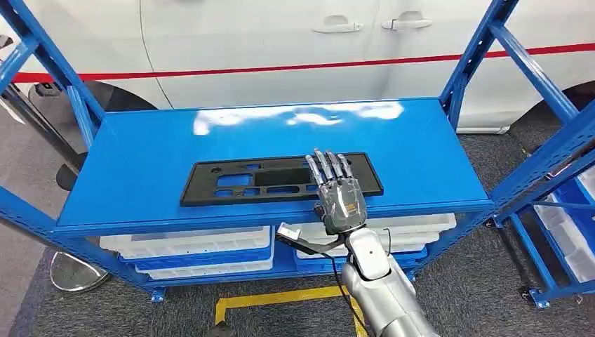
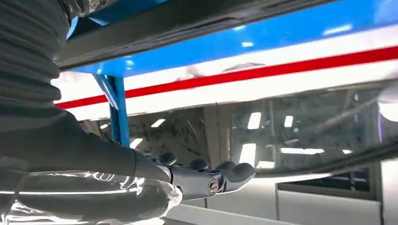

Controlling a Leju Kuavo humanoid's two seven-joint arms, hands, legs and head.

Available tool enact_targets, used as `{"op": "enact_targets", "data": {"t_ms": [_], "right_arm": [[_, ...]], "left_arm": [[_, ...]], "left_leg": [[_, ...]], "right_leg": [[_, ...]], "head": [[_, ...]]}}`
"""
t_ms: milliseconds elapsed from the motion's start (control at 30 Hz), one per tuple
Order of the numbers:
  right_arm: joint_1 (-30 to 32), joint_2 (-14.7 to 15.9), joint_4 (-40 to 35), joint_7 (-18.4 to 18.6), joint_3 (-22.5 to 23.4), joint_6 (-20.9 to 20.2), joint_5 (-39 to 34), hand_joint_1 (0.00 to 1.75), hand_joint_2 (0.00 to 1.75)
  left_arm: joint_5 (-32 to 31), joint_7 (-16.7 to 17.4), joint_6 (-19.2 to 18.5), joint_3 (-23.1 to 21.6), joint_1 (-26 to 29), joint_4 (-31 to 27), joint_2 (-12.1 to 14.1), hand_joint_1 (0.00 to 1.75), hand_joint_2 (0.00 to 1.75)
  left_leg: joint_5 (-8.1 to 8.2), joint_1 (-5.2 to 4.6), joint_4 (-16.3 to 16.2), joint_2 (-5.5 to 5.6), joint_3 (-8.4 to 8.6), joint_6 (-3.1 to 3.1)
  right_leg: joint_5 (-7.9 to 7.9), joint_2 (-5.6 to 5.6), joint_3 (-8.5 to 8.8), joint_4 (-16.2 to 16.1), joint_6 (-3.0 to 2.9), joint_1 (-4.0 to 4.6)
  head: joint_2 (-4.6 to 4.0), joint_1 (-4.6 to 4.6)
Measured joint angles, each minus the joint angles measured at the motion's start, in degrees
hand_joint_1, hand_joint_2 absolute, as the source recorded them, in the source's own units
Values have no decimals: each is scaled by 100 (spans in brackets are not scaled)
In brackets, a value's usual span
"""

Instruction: Take the parts from the cabinet and place them on the table.

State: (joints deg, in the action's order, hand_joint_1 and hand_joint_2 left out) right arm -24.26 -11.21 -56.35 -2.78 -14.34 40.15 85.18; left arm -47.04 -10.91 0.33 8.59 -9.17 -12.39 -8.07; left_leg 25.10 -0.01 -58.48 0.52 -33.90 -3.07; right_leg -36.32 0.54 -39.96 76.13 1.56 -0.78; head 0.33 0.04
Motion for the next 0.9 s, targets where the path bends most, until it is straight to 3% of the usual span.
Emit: {"op": "enact_targets", "data": {"t_ms": [300,333,367,400,433,467,500,533,567,600,633,700,733,767,867,900], "right_arm": [[14,-2,0,0,24,0,9,0,175],[22,-2,-2,-4,37,0,24,0,175],[28,0,-2,-4,50,0,41,0,175],[65,-2,-15,-7,135,-4,59,0,175],[82,-28,-98,-24,173,0,63,0,175],[79,-37,-107,-26,175,0,72,0,175],[83,-37,-114,-26,183,0,81,168,175],[93,-37,-114,-26,188,0,101,175,175],[102,-37,-114,-26,188,0,122,175,175],[112,-37,-114,-26,188,0,127,175,175],[118,-37,-114,-31,190,0,129,175,175],[118,-37,-131,-63,194,0,118,175,175],[114,-37,-146,-81,197,0,116,175,175],[102,-37,-149,-85,203,-2,114,175,175],[109,-37,-181,-103,214,-2,100,175,175],[109,-37,-206,-111,216,0,92,175,175]], "left_arm": [[0,2,0,0,9,0,0,0,0],[4,7,-4,0,13,2,0,0,0],[17,9,-6,0,12,0,-9,0,0],[81,-13,-7,28,-13,4,-48,0,0],[74,-85,31,50,-24,7,-46,0,0],[74,-101,37,57,-43,7,-46,0,0],[72,-111,39,59,-51,6,-46,0,0],[72,-116,46,61,-48,7,-46,0,0],[70,-127,52,63,-37,7,-46,0,0],[66,-133,72,63,-26,7,-46,0,0],[66,-148,98,63,-25,7,-46,0,0],[78,-229,175,74,-46,7,-46,0,0],[94,-275,207,92,-53,7,-44,0,0],[123,-315,232,118,-90,7,-46,0,0],[160,-378,249,160,-109,4,-44,0,0],[173,-413,256,166,-122,4,-44,0,0]], "left_leg": [[48,0,0,3,61,4],[91,0,-2,5,133,7],[143,0,-2,5,203,12],[379,-29,-47,43,359,124],[560,-1,-256,16,380,285],[752,9,-611,8,195,315],[923,24,-984,6,-17,350],[1084,35,-1401,2,-274,373],[1119,42,-1619,-2,-434,385],[1011,54,-1609,-5,-497,391],[768,65,-1345,-7,-436,395],[135,70,-434,-13,-108,362],[36,63,-158,-19,-12,325],[214,16,-39,-24,-44,305],[57,4,-51,-6,-32,195],[19,41,8,-6,-12,149]], "right_leg": [[-29,-3,-97,-40,-3,0],[52,-7,-125,-196,-16,1],[227,-10,-94,-443,-27,3],[1290,-22,72,-1567,-153,61],[1333,-7,216,-1678,-290,23],[1313,-14,230,-1677,-320,19],[1299,-16,233,-1676,-328,20],[1281,-19,239,-1674,-335,23],[1265,-18,248,-1672,-337,23],[1243,-12,270,-1668,-336,23],[1218,-6,304,-1663,-330,22],[1167,-3,395,-1657,-304,21],[1150,-5,418,-1664,-282,20],[1161,-7,405,-1657,-257,31],[1173,-10,395,-1682,-152,32],[1169,-6,404,-1684,-126,58]], "head": [[0,0],[0,0],[0,0],[0,7],[0,0],[0,4],[0,0],[0,4],[0,2],[0,2],[0,2],[0,2],[0,6],[0,2],[0,4],[0,0]]}}
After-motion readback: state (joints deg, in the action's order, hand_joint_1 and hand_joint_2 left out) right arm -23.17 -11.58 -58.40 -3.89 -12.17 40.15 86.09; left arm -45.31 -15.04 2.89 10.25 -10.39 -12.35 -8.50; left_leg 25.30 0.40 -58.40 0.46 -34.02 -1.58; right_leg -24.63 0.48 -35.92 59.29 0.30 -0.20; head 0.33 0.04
